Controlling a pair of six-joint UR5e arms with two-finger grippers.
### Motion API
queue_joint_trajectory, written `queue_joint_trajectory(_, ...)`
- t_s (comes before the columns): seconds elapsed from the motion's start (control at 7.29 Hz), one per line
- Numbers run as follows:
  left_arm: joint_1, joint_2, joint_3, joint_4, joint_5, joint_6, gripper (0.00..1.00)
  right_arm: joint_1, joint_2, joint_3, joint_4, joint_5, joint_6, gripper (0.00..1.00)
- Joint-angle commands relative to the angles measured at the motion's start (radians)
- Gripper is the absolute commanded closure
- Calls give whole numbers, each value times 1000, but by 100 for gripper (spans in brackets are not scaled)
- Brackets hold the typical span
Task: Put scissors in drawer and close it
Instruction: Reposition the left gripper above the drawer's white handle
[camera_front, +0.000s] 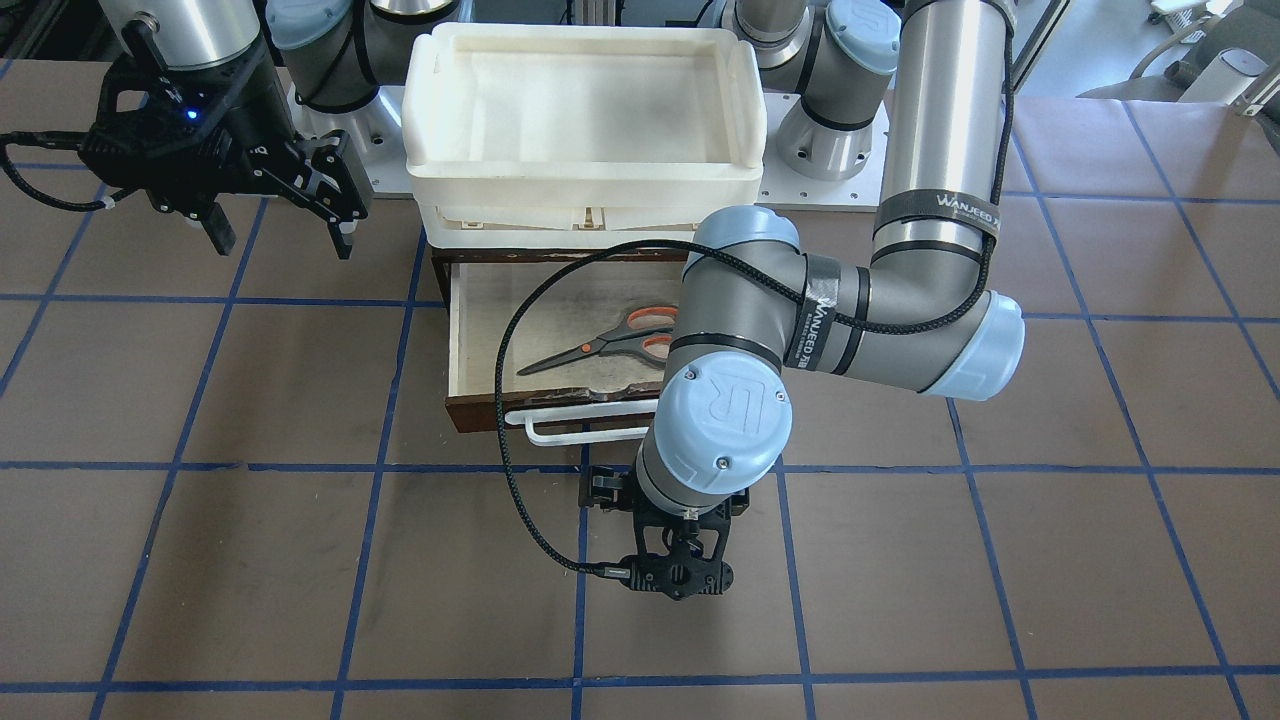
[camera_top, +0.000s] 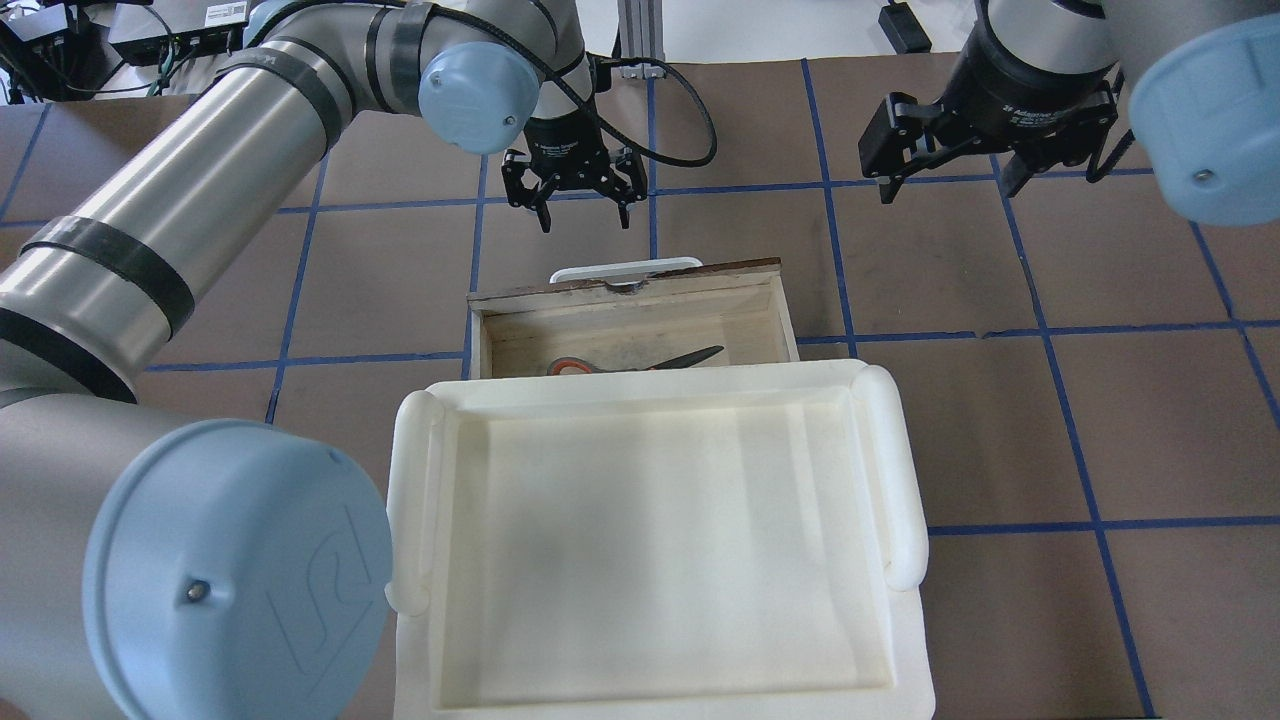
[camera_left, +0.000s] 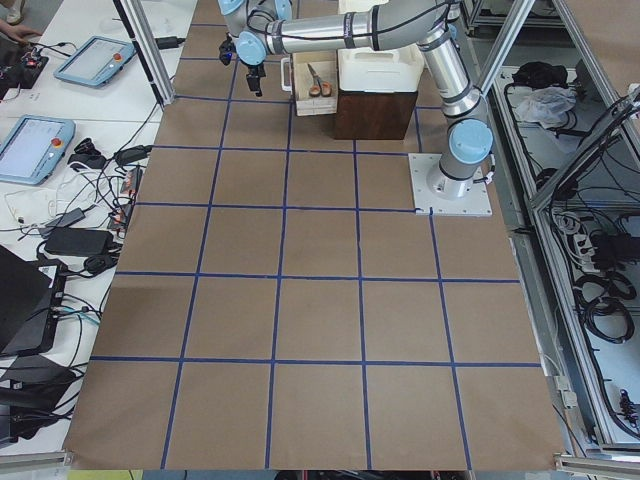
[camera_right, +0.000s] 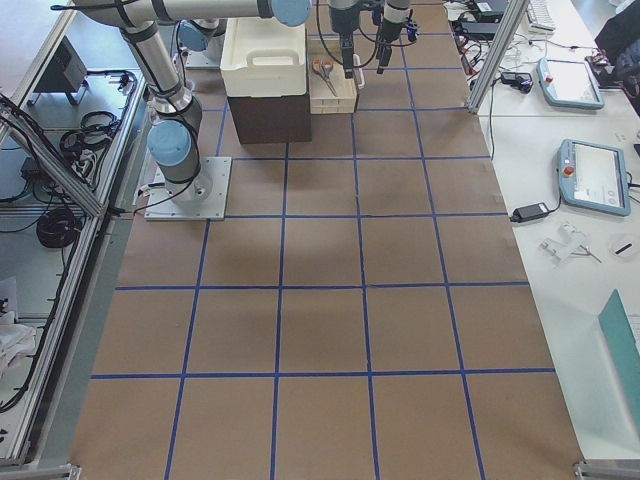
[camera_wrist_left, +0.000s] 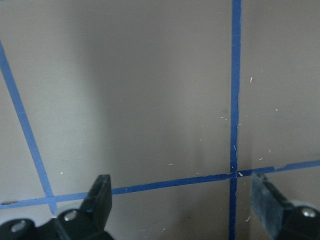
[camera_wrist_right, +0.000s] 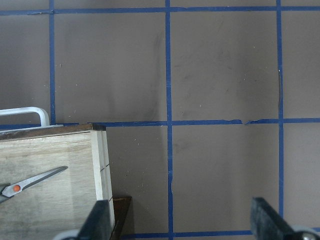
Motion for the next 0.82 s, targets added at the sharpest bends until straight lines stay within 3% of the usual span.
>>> queue_joint_trajectory(0.0, -15, 0, -3, -2, 13, -71, 0, 0, 0, 0, -1, 0, -1, 0)
queue_joint_trajectory(0.69, -32, 28, -75, -46, 44, -71, 0, 0, 0, 0, -1, 0, 1, 0)
